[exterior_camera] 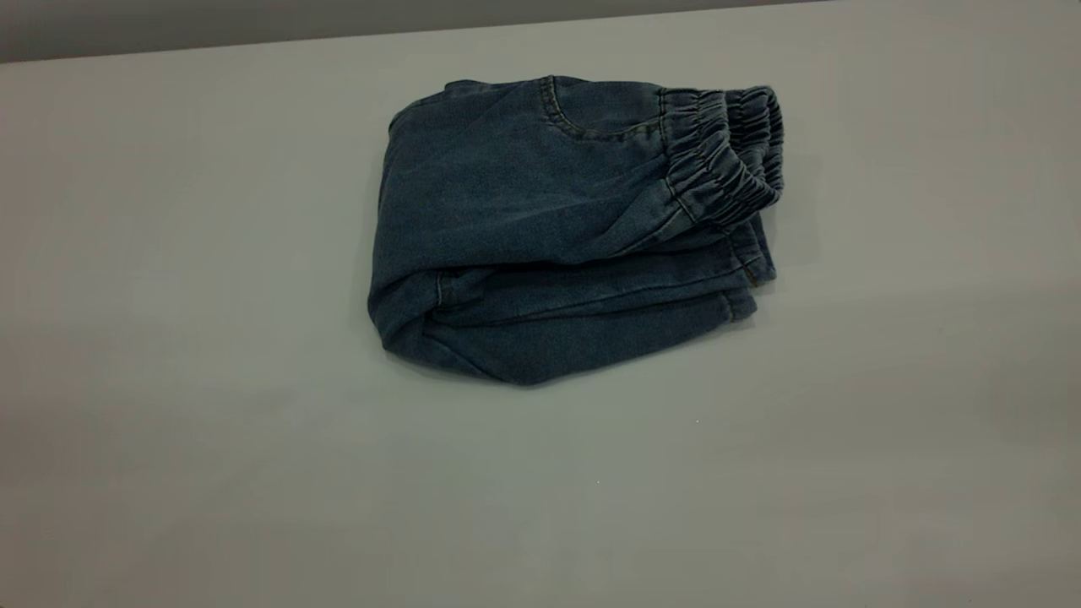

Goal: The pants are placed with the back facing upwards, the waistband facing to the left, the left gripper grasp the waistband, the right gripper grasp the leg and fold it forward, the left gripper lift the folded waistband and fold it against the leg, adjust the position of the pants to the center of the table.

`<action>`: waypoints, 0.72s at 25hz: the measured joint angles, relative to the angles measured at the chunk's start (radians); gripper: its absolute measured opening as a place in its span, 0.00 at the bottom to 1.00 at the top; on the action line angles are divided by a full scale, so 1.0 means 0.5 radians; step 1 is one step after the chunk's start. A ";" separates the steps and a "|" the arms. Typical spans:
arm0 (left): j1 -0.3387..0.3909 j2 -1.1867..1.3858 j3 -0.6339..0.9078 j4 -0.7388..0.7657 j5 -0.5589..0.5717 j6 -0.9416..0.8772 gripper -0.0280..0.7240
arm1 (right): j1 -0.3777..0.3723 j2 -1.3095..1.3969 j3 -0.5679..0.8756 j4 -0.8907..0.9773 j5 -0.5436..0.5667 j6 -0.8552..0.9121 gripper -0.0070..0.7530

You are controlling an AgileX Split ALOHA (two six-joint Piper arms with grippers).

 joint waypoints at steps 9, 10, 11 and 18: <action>0.000 0.000 0.000 0.000 0.000 0.000 0.68 | 0.000 0.000 0.000 0.004 -0.001 0.025 0.62; 0.000 0.000 0.000 0.000 0.000 0.000 0.68 | 0.000 0.000 0.000 0.004 -0.001 0.025 0.62; 0.000 0.000 0.000 0.000 0.000 0.000 0.68 | 0.000 0.000 0.000 0.002 -0.001 0.025 0.62; 0.000 0.000 0.000 0.000 0.000 -0.002 0.68 | 0.000 0.000 0.001 0.002 -0.001 0.025 0.62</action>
